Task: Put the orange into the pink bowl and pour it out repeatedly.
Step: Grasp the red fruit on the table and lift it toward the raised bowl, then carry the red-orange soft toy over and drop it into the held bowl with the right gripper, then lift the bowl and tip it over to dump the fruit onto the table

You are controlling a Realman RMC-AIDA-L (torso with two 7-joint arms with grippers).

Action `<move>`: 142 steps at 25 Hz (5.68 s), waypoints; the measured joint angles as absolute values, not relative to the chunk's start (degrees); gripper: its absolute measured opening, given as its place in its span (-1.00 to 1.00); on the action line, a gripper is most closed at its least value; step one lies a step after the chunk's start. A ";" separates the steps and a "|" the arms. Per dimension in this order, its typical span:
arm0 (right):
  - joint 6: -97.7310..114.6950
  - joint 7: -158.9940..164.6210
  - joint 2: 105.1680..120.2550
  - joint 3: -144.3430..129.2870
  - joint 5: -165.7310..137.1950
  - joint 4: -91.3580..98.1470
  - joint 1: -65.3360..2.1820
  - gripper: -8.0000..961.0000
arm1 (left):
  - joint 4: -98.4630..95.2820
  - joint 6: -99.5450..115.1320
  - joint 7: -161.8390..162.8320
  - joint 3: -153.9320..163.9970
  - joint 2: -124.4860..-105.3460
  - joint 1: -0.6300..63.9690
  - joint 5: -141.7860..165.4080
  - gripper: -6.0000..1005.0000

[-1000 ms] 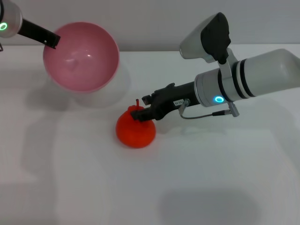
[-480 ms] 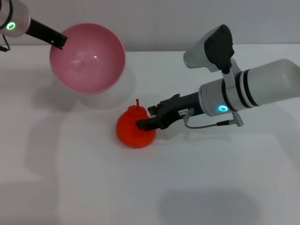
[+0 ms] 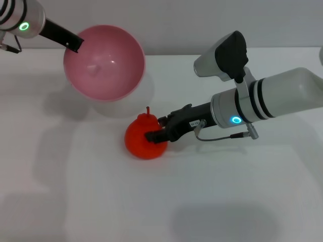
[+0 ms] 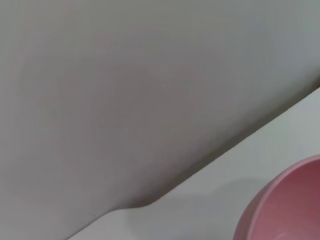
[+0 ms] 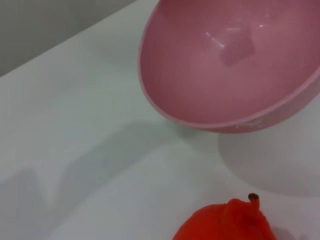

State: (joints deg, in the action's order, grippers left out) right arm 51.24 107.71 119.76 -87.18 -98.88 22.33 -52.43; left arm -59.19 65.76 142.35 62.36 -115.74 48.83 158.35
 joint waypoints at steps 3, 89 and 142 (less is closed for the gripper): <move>50.31 107.48 119.79 -87.80 -98.42 22.08 -52.55 0.30 | -59.45 65.70 142.64 62.80 -115.87 49.09 158.69 -0.90; 59.23 105.53 118.91 -81.56 -98.75 60.76 -31.63 -0.90 | -59.50 70.06 143.37 74.52 -118.00 48.47 147.05 -0.90; 64.83 59.48 118.98 -70.06 -49.93 52.81 -20.32 0.26 | -59.56 57.30 141.34 77.17 -118.00 43.82 150.36 -0.90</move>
